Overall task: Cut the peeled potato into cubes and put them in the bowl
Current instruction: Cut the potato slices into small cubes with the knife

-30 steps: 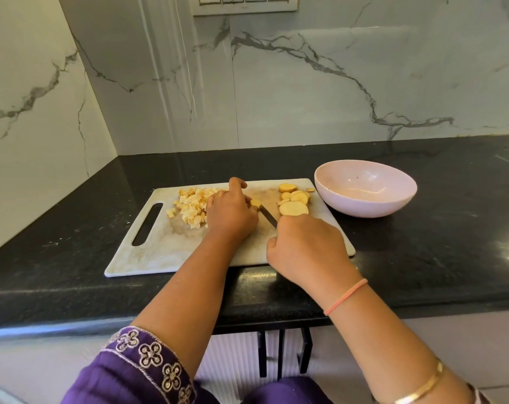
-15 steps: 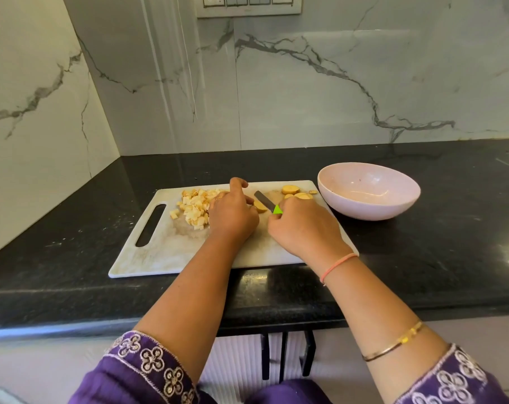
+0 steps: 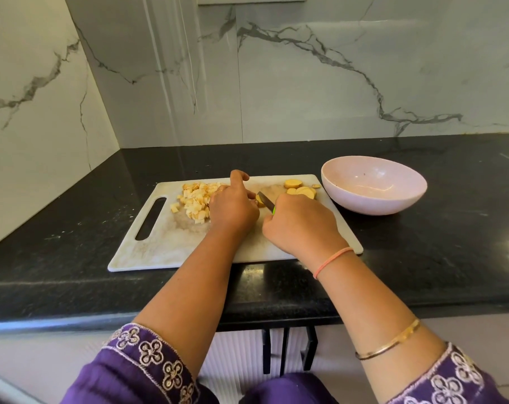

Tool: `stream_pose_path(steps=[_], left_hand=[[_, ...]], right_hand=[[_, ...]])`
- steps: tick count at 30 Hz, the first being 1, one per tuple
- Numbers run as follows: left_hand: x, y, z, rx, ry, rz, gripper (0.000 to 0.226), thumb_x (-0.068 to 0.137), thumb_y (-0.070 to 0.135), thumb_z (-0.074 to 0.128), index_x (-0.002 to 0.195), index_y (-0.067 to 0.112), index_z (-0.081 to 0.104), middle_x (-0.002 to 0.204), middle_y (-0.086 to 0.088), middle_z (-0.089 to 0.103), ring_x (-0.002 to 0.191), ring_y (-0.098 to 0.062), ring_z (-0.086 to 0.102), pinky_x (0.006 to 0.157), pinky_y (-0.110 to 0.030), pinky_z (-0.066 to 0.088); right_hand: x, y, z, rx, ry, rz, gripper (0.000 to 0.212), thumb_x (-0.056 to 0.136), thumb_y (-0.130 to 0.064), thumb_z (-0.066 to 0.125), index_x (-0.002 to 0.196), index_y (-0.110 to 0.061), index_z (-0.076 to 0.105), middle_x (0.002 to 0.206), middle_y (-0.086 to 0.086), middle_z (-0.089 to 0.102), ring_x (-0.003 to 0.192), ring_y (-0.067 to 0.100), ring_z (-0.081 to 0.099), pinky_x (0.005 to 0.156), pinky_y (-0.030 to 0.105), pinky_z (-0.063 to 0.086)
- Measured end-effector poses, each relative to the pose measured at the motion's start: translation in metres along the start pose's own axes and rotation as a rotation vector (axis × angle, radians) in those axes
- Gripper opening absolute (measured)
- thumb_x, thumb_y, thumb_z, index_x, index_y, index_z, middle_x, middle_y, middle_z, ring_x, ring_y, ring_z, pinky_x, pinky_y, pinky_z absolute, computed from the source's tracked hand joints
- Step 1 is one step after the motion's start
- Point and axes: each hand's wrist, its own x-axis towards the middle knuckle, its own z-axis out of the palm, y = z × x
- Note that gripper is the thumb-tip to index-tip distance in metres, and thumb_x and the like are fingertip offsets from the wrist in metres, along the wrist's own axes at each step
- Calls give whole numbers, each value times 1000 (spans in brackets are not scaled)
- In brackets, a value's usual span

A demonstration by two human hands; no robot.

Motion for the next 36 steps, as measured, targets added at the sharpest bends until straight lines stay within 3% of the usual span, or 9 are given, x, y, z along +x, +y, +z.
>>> stream_pose_path(steps=[6, 11, 13, 16, 20, 25, 29, 32, 36], left_hand=[[-5, -2, 1, 21, -13, -6, 42, 90, 12, 58, 126, 21, 38, 106, 4, 67, 97, -16, 58, 87, -36, 49], [-6, -2, 2, 48, 0, 27, 40, 91, 14, 55, 126, 21, 39, 108, 3, 67, 102, -19, 56, 90, -37, 47], [-8, -2, 2, 79, 5, 56, 41, 88, 18, 54, 127, 21, 40, 105, 3, 67, 102, -20, 54, 91, -36, 41], [-11, 1, 3, 154, -16, 74, 49, 82, 31, 55, 127, 23, 39, 101, 6, 66, 104, -20, 53, 96, -38, 36], [-9, 3, 4, 203, -6, 79, 49, 84, 39, 56, 127, 24, 37, 102, 5, 66, 107, -21, 54, 95, -39, 36], [-6, 7, 2, 193, -1, 81, 48, 86, 29, 55, 129, 23, 36, 110, 6, 66, 107, -20, 56, 95, -38, 35], [-5, 8, 2, 134, -33, 91, 50, 86, 22, 57, 131, 22, 34, 116, 5, 65, 101, -19, 61, 89, -35, 42], [-4, 7, 3, 66, -46, 90, 51, 88, 16, 58, 132, 21, 33, 120, 2, 63, 97, -19, 62, 76, -31, 50], [-2, 5, 4, 12, -44, 88, 50, 91, 6, 53, 135, 19, 31, 125, -4, 61, 102, -21, 61, 74, -26, 47]], right_hand=[[-21, 5, -1, -23, -11, -1, 27, 92, -28, 47, 68, -20, 36, 66, -4, 39, 71, 20, 46, 50, 25, 27], [-30, 12, -10, 16, -17, 13, 15, 93, -31, 43, 84, -19, 47, 67, -6, 38, 62, 15, 40, 48, 24, 23], [-31, 17, -13, 52, 5, 39, 19, 93, -31, 42, 83, -17, 51, 65, -5, 42, 57, 11, 38, 47, 24, 24], [-32, 23, -12, 88, 61, 76, 23, 93, -30, 41, 83, -15, 56, 62, -4, 43, 61, 18, 43, 47, 25, 25], [-30, 29, -7, 124, 88, 86, 27, 94, -32, 41, 96, -14, 62, 64, -3, 47, 64, 18, 47, 50, 27, 31], [-26, 32, -4, 153, 91, 88, 33, 93, -32, 41, 115, -16, 61, 81, 1, 57, 78, 22, 55, 63, 30, 43], [-21, 35, -1, 131, 73, 108, 29, 93, -32, 40, 101, -14, 62, 71, -2, 50, 75, 22, 54, 60, 29, 38], [-18, 34, 2, 129, 46, 105, 30, 95, -34, 40, 105, -16, 61, 76, 0, 52, 77, 21, 54, 57, 28, 35], [-20, 30, 5, 140, 35, 89, 30, 96, -38, 37, 94, -16, 59, 68, -3, 46, 76, 22, 53, 60, 30, 36]])
